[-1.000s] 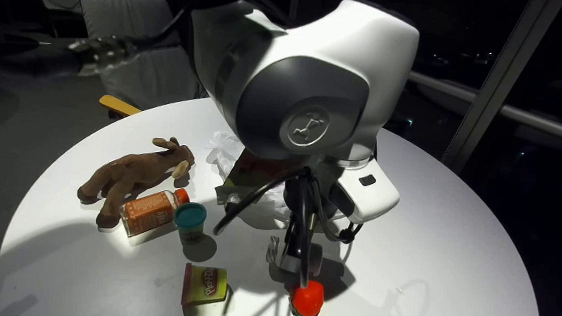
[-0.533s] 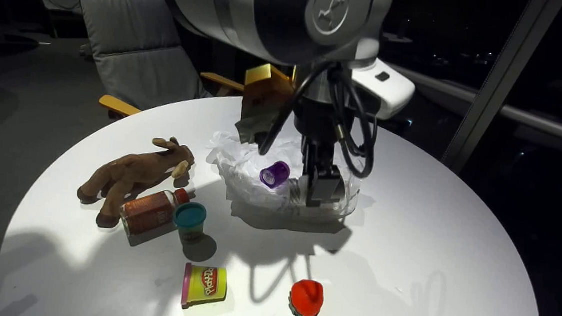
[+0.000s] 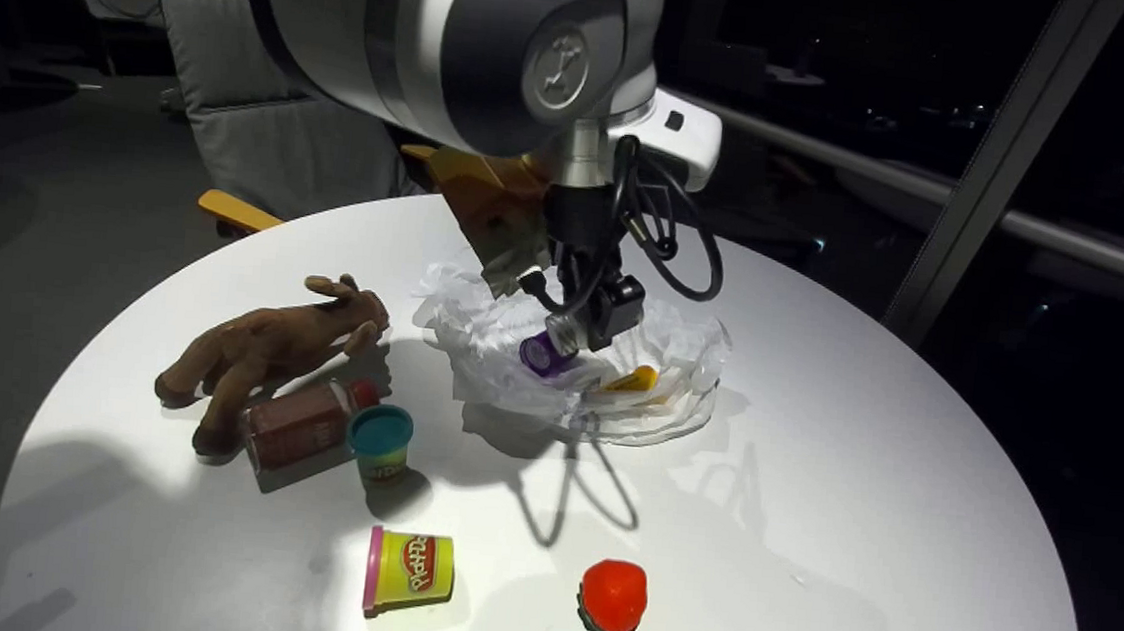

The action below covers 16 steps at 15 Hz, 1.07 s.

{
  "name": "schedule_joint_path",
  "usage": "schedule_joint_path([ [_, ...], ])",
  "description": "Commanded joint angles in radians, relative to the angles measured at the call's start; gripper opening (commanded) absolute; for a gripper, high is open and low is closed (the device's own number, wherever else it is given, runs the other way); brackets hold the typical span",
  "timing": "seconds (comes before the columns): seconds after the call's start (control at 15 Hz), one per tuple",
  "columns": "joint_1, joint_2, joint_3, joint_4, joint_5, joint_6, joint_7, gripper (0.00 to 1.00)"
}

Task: Put the objects on the table in the plastic bag

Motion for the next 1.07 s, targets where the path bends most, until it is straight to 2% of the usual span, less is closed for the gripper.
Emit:
schedule_joint_path([
  [0.0, -0.057, 0.078, 0.086, 0.043, 0.026, 0.153, -0.171, 0.26],
  [0.27, -0.201, 0.164, 0.244, 0.081, 0.002, 0.27, -0.343, 0.26],
  [0.33, -0.232, 0.178, 0.271, 0.089, -0.008, 0.278, -0.371, 0.76],
  [0.4, -0.27, 0.191, 0.307, 0.095, -0.015, 0.285, -0.398, 0.77],
  [0.6, -0.333, 0.186, 0.345, 0.096, -0.036, 0.272, -0.458, 0.98],
  [0.8, -0.446, 0.131, 0.441, 0.065, -0.023, 0.233, -0.487, 1.0],
  [0.87, -0.463, 0.079, 0.448, 0.032, -0.001, 0.167, -0.468, 1.0],
  [1.0, -0.432, -0.014, 0.383, -0.009, 0.042, 0.066, -0.433, 1.0],
])
